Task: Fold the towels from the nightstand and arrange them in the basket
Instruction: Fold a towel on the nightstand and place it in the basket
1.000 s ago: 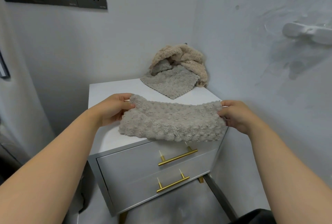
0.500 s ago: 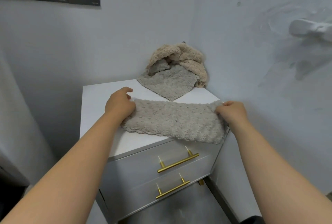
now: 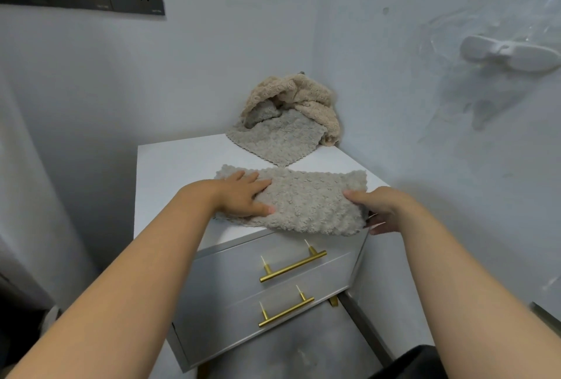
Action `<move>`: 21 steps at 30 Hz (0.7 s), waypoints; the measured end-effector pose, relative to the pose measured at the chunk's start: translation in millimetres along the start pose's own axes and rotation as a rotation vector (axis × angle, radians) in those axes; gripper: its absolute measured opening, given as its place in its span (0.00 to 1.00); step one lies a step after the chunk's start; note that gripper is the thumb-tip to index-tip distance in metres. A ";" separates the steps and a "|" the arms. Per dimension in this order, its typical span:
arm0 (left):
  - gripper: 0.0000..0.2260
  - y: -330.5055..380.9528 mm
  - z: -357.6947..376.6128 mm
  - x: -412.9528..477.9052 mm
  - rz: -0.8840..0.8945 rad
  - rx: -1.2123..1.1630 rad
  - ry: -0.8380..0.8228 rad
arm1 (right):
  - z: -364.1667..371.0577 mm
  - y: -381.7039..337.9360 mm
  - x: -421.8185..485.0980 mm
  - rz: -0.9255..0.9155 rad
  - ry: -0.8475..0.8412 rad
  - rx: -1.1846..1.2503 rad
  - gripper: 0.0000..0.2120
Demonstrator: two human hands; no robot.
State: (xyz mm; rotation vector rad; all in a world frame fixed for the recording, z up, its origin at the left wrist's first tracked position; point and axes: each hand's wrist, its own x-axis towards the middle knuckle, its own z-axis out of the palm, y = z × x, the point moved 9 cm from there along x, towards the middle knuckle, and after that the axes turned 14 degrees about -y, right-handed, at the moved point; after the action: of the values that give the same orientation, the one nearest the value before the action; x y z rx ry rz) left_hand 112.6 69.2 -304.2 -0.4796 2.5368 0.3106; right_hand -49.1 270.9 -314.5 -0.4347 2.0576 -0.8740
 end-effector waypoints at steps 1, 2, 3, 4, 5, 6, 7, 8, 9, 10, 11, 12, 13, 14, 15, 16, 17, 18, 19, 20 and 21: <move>0.39 2.6 0.3 -3.6 0.005 0.005 -0.029 | -2.0 0.0 0.1 -0.012 -0.010 0.025 0.23; 0.43 5.1 1.3 -6.8 0.008 0.020 -0.060 | -7.8 -2.7 -1.1 -0.030 0.028 0.013 0.21; 0.46 7.5 2.8 -9.2 0.007 0.049 -0.087 | -17.9 -8.1 -4.1 -0.050 0.119 -0.071 0.18; 0.49 8.8 4.6 -10.6 0.000 0.083 -0.101 | -28.9 -16.0 -10.3 -0.065 0.246 -0.212 0.16; 0.51 9.4 6.6 -10.6 -0.010 0.113 -0.104 | -37.5 -28.2 -19.3 -0.106 0.386 -0.351 0.16; 0.52 9.9 8.6 -10.5 -0.022 0.131 -0.098 | -39.3 -42.5 -30.0 -0.178 0.490 -0.446 0.16; 0.52 10.8 10.2 -9.0 -0.031 0.132 -0.085 | -32.1 -56.0 -38.9 -0.262 0.505 -0.502 0.16; 0.50 12.0 11.5 -7.2 -0.033 0.119 -0.067 | -15.7 -67.4 -43.4 -0.337 0.424 -0.549 0.16; 0.47 13.8 12.0 -6.1 -0.034 0.100 -0.048 | 8.6 -75.7 -46.8 -0.395 0.286 -0.607 0.18; 0.44 15.0 12.1 -4.7 -0.037 0.083 -0.033 | 35.3 -78.4 -48.7 -0.416 0.155 -0.683 0.20; 0.42 15.4 12.3 -3.5 -0.044 0.074 -0.024 | 59.8 -77.0 -49.3 -0.407 0.078 -0.804 0.23; 0.40 15.5 12.3 -2.6 -0.055 0.073 -0.024 | 78.8 -74.7 -48.8 -0.388 0.073 -0.968 0.29; 0.38 16.0 11.7 -2.4 -0.063 0.076 -0.020 | 91.6 -71.6 -46.5 -0.368 0.116 -1.127 0.36; 0.36 17.1 9.8 -2.4 -0.061 0.082 -0.007 | 100.4 -69.2 -43.9 -0.354 0.176 -1.236 0.41; 0.34 19.4 5.8 -4.8 -0.047 0.087 0.031 | 106.2 -68.5 -42.5 -0.356 0.240 -1.285 0.43; 0.31 21.8 -0.7 -7.7 -0.017 0.082 0.099 | 108.9 -69.6 -41.5 -0.382 0.298 -1.287 0.40; 0.26 25.0 -9.1 -13.1 0.035 0.068 0.192 | 109.3 -72.0 -42.8 -0.415 0.345 -1.268 0.34; 0.22 27.0 -15.9 -19.0 0.089 0.055 0.273 | 107.8 -74.0 -43.0 -0.439 0.377 -1.239 0.27; 0.17 27.0 -20.6 -25.2 0.128 0.056 0.331 | 105.0 -76.2 -43.8 -0.458 0.397 -1.210 0.23; 0.14 23.4 -23.1 -29.3 0.136 0.058 0.363 | 100.0 -78.4 -43.8 -0.468 0.411 -1.179 0.21; 0.13 17.4 -25.0 -32.1 0.120 0.064 0.379 | 92.5 -81.4 -45.1 -0.470 0.429 -1.143 0.19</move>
State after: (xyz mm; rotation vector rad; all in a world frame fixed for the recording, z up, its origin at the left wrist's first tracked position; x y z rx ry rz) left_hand 119.6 86.0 -263.9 -0.3923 2.9414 0.1951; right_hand 51.6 200.7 -268.2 -1.4756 2.7708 0.1048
